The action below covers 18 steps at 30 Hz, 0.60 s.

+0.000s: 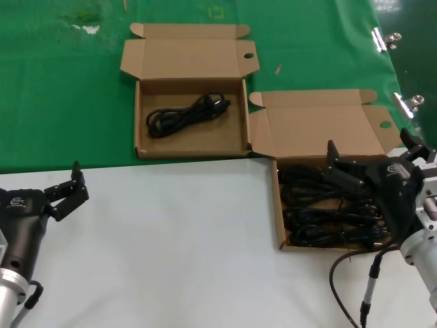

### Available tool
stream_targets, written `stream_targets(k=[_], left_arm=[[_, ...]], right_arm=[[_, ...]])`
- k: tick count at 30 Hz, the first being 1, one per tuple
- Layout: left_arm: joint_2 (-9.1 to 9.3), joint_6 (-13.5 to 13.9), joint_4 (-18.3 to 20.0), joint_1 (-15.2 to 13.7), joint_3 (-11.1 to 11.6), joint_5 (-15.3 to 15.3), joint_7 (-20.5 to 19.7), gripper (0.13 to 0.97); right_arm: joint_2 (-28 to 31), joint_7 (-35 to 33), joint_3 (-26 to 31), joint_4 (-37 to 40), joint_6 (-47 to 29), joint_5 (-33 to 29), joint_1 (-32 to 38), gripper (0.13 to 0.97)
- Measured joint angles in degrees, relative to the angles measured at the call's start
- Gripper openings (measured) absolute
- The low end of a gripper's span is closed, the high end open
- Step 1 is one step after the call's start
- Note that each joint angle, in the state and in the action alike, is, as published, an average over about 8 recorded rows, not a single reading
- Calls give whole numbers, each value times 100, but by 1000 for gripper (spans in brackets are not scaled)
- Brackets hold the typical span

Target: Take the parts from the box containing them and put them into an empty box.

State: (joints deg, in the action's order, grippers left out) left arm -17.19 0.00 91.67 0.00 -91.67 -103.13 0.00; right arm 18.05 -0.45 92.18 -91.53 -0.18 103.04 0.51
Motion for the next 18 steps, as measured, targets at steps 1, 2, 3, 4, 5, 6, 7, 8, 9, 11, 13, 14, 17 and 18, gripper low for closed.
stream_targets(k=[1,2,3,4,5,6,7,8,9,11,13,14,17,18], left_arm=[[0,0,0,0,0,0,0,966],[0,0,0,0,0,0,0,966],[0,0,0,0,0,0,0,966],[0,0,0,0,0,0,0,966],[0,0,0,0,0,0,0,966],[0,0,0,0,0,0,0,966],[0,0,0,0,0,0,0,966],[0,0,0,0,0,0,0,966],[0,0,0,0,0,0,0,966],[0,0,0,0,0,0,0,966],[0,0,0,0,0,0,0,966],[0,0,0,0,0,0,0,966],[0,0,0,0,0,0,0,966],[0,0,0,0,0,0,0,966]], right_arm=[[0,0,0,0,0,0,0,966],[0,0,0,0,0,0,0,966],[0,0,0,0,0,0,0,966],[0,0,0,0,0,0,0,966],[0,0,0,0,0,0,0,966],[0,0,0,0,0,0,0,966],[0,0,0,0,0,0,0,966],[0,0,0,0,0,0,0,966],[0,0,0,0,0,0,0,966],[0,0,0,0,0,0,0,966],[0,0,0,0,0,0,0,966],[0,0,0,0,0,0,0,966],[0,0,0,0,0,0,0,966],[0,0,0,0,0,0,0,966]])
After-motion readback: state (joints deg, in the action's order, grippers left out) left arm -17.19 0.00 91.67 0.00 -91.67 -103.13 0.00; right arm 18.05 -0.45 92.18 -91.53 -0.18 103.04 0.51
